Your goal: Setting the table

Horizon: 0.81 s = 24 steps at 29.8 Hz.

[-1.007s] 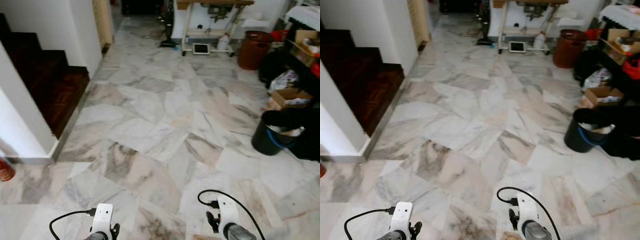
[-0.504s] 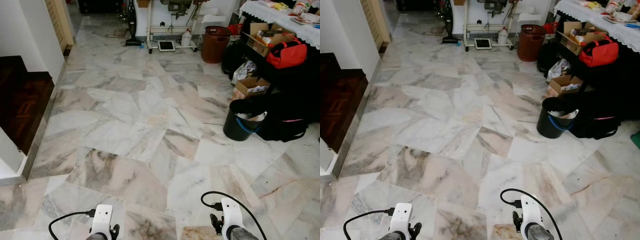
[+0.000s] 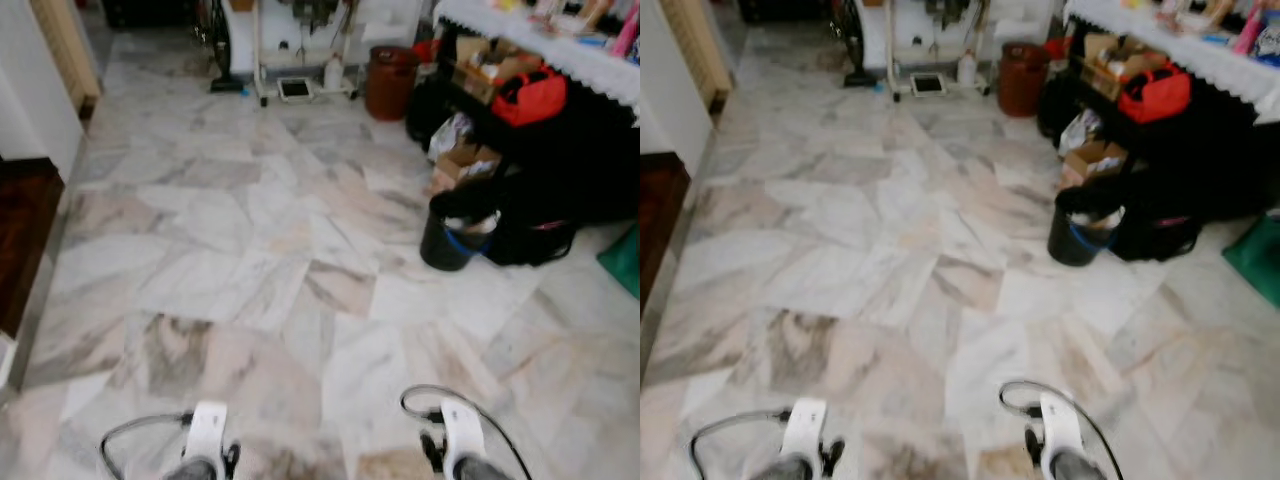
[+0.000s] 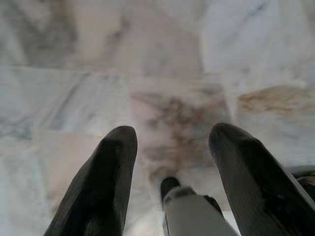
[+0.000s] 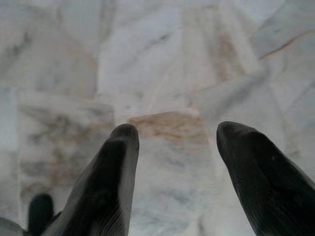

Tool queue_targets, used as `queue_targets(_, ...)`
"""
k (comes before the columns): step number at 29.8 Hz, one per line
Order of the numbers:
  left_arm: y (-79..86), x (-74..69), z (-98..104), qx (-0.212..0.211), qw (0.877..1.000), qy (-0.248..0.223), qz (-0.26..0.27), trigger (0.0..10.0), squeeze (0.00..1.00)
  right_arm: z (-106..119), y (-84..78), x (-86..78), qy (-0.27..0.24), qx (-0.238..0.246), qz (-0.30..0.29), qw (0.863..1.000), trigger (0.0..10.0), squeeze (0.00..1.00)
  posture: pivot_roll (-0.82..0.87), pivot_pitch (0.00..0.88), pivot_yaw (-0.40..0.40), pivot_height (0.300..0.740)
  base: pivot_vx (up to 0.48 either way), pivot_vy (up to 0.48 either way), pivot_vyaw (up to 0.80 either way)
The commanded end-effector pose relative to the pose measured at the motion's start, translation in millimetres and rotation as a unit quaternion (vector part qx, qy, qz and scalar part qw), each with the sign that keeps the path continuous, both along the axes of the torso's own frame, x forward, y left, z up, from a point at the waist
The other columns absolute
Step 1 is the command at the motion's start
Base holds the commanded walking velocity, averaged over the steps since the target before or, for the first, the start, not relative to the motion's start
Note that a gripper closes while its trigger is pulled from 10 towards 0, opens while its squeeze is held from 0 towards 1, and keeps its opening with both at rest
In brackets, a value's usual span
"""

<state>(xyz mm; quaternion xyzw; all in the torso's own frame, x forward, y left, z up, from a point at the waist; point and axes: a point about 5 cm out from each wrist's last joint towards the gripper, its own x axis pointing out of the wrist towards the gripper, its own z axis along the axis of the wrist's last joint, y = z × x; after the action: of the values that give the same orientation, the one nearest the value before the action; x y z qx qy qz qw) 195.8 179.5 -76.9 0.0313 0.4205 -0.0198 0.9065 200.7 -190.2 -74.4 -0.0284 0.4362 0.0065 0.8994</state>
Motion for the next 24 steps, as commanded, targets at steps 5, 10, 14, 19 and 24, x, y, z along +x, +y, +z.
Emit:
queue_targets(5,-3.9,4.5,1.9,-0.008,1.0,-0.005,-0.004,10.0,0.0,0.4,-8.2,-1.2,0.002,-0.003,-0.02,1.0,10.0,0.0,0.04,0.0,-0.03,0.74,0.0,0.0,-0.77)
queue_targets(10,-3.3,4.9,2.2,-0.008,1.0,-0.005,-0.002,10.0,0.0,1.1,-7.5,0.3,0.0,-0.003,-0.019,1.0,10.0,0.0,0.05,0.0,-0.031,0.74,0.0,0.0,-0.76)
queue_targets(14,-3.0,4.5,2.1,-0.008,1.0,-0.005,-0.002,10.0,0.0,1.1,-7.2,0.4,0.0,-0.002,-0.019,1.0,10.0,0.0,0.05,0.0,-0.031,0.74,0.0,0.0,-0.77)
queue_targets(19,-3.1,2.6,1.1,-0.007,1.0,-0.003,-0.002,10.0,0.0,0.1,-6.3,-1.0,0.002,-0.001,-0.02,1.0,10.0,0.0,0.05,0.0,-0.028,0.74,0.0,0.0,-0.77)
queue_targets(24,-4.0,1.1,0.2,0.0,1.0,-0.001,-0.011,10.0,0.0,-0.8,-5.8,-2.7,0.005,0.0,-0.021,1.0,10.0,0.0,0.05,0.0,-0.027,0.74,0.0,-0.48,-0.76)
